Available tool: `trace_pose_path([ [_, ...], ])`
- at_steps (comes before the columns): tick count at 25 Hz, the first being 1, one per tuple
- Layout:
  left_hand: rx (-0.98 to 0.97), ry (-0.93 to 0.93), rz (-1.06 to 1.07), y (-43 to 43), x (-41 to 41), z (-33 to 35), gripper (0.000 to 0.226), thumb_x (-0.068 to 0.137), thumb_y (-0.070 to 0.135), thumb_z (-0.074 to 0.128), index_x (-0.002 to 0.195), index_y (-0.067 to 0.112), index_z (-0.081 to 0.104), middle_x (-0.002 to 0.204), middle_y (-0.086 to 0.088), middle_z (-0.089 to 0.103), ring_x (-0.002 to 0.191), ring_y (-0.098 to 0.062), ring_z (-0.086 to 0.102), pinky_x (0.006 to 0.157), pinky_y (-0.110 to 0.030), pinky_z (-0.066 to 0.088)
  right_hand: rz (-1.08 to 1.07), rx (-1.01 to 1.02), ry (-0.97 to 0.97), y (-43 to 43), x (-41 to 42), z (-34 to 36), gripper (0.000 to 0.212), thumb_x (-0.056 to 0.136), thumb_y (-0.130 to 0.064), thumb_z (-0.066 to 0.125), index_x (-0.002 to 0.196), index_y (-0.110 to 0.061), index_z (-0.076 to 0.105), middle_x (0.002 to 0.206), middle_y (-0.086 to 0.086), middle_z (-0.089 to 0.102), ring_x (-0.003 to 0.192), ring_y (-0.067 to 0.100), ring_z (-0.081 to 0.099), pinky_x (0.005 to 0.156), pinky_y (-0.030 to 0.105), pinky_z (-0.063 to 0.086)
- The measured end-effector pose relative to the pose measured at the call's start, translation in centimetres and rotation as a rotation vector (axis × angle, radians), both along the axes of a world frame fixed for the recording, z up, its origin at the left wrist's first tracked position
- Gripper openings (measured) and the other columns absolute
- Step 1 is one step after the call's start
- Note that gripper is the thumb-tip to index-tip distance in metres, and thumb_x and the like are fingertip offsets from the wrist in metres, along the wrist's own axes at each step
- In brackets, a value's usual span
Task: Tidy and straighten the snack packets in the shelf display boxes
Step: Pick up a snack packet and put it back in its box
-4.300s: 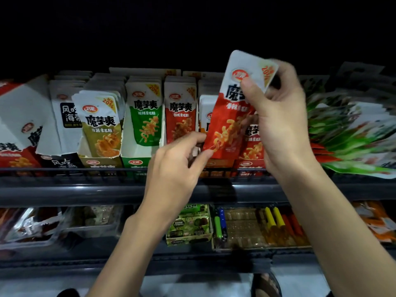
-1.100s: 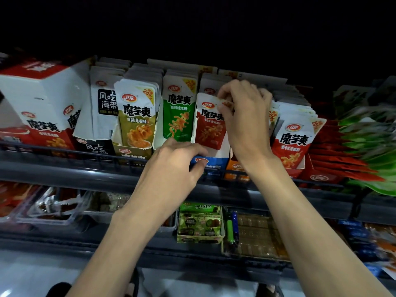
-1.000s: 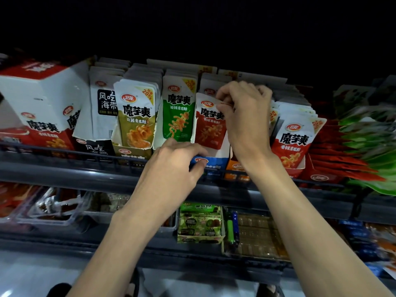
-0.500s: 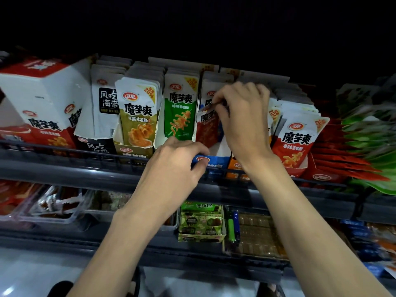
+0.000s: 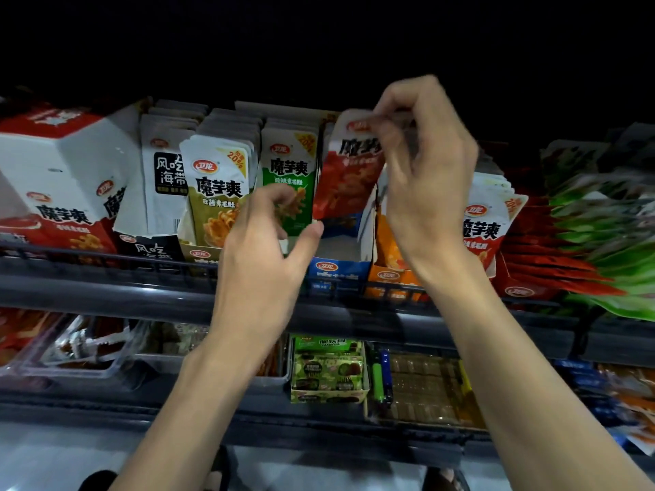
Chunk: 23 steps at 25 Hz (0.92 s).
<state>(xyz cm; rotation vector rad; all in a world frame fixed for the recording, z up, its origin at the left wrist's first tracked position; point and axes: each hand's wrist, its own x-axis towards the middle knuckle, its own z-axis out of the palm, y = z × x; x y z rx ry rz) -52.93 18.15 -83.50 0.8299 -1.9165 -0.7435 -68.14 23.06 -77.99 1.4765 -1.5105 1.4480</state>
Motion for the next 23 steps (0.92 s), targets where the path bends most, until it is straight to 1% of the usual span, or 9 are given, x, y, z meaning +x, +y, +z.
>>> trace_pose_path([
  [3, 0.127, 0.131, -0.079, 0.6, -0.1, 0.4, 0.037, 0.093, 0.040, 0.060, 0.126, 0.025, 0.052, 0.100, 0.014, 0.062, 0.089, 0.003, 0.058, 0.071, -0.004, 0.041, 0.181, -0.014, -0.099, 1.7, 0.9, 1.8, 0.002, 0.096, -0.004, 0.059, 0.098, -0.005, 0.060, 0.089, -0.003, 0.057, 0.083, 0.008, 0.058, 0.073, 0.027, 0.049],
  [5, 0.204, 0.216, -0.199, 1.3, -0.2, 0.8, 0.020, 0.094, 0.034, 0.061, 0.109, 0.021, 0.062, 0.093, 0.012, 0.069, 0.087, 0.001, 0.065, 0.071, -0.012, 0.050, 0.255, 0.059, -0.222, 2.7, 1.2, 2.0, 0.006, 0.096, -0.008, 0.061, 0.101, -0.009, 0.058, 0.090, -0.006, 0.060, 0.083, 0.005, 0.060, 0.073, 0.023, 0.049],
  [7, 0.288, 0.259, -0.341, 2.1, -0.3, 1.2, 0.011, 0.092, 0.027, 0.063, 0.093, 0.016, 0.065, 0.087, 0.007, 0.073, 0.080, -0.006, 0.070, 0.066, -0.021, 0.056, 0.335, 0.081, -0.464, 3.8, 0.9, 1.7, 0.018, 0.095, -0.008, 0.064, 0.111, -0.009, 0.055, 0.094, 0.001, 0.066, 0.086, 0.010, 0.067, 0.072, 0.025, 0.054],
  [9, 0.350, 0.268, -0.454, 2.7, -0.5, 1.4, 0.012, 0.090, 0.024, 0.064, 0.088, 0.013, 0.065, 0.084, 0.002, 0.074, 0.077, -0.010, 0.072, 0.063, -0.023, 0.056, 0.405, 0.080, -0.729, 4.8, 0.4, 1.5, 0.030, 0.094, -0.009, 0.066, 0.119, -0.005, 0.050, 0.096, 0.005, 0.069, 0.088, 0.016, 0.072, 0.071, 0.027, 0.057],
  [11, 0.374, 0.276, -0.510, 3.2, -1.1, 1.4, 0.013, 0.088, 0.025, 0.065, 0.087, 0.012, 0.065, 0.083, 0.002, 0.074, 0.075, -0.010, 0.071, 0.062, -0.022, 0.055, 0.394, 0.149, -0.856, 5.8, -0.1, 1.3, 0.033, 0.092, -0.013, 0.067, 0.121, -0.001, 0.053, 0.100, 0.003, 0.072, 0.090, 0.013, 0.072, 0.072, 0.023, 0.056],
  [15, 0.383, 0.307, -0.550, 4.2, -2.7, 1.1, 0.014, 0.085, 0.027, 0.065, 0.086, 0.013, 0.066, 0.081, 0.002, 0.074, 0.073, -0.009, 0.071, 0.062, -0.020, 0.054, 0.344, 0.239, -0.855, 7.6, -1.1, 1.2, 0.037, 0.089, -0.015, 0.070, 0.122, -0.004, 0.057, 0.108, 0.005, 0.073, 0.092, 0.011, 0.072, 0.070, 0.018, 0.055],
  [20, 0.361, 0.328, -0.587, 5.6, -5.0, 0.5, 0.010, 0.084, 0.028, 0.066, 0.088, 0.019, 0.068, 0.084, 0.004, 0.074, 0.076, -0.009, 0.070, 0.066, -0.021, 0.054, 0.255, 0.351, -0.686, 9.7, -3.3, 1.5, 0.053, 0.084, -0.010, 0.077, 0.127, -0.015, 0.048, 0.115, 0.009, 0.069, 0.096, 0.016, 0.071, 0.062, 0.015, 0.054],
  [22, 0.324, 0.265, -0.569, 6.0, -5.6, 0.1, 0.010, 0.086, 0.031, 0.067, 0.093, 0.024, 0.068, 0.085, 0.008, 0.073, 0.077, -0.007, 0.069, 0.066, -0.023, 0.054, 0.244, 0.342, -0.670, 10.6, -4.2, 1.5, 0.047, 0.084, -0.006, 0.075, 0.122, -0.015, 0.049, 0.112, 0.010, 0.069, 0.093, 0.017, 0.070, 0.056, 0.011, 0.049],
  [23, 0.229, 0.194, -0.517, 6.0, -6.0, -0.3, 0.012, 0.088, 0.033, 0.067, 0.096, 0.025, 0.068, 0.082, 0.013, 0.070, 0.074, -0.005, 0.065, 0.065, -0.021, 0.051, 0.209, 0.300, -0.639, 11.0, -4.7, 1.5, 0.045, 0.085, -0.006, 0.075, 0.119, -0.015, 0.048, 0.111, 0.009, 0.069, 0.092, 0.017, 0.071, 0.057, 0.012, 0.050],
])
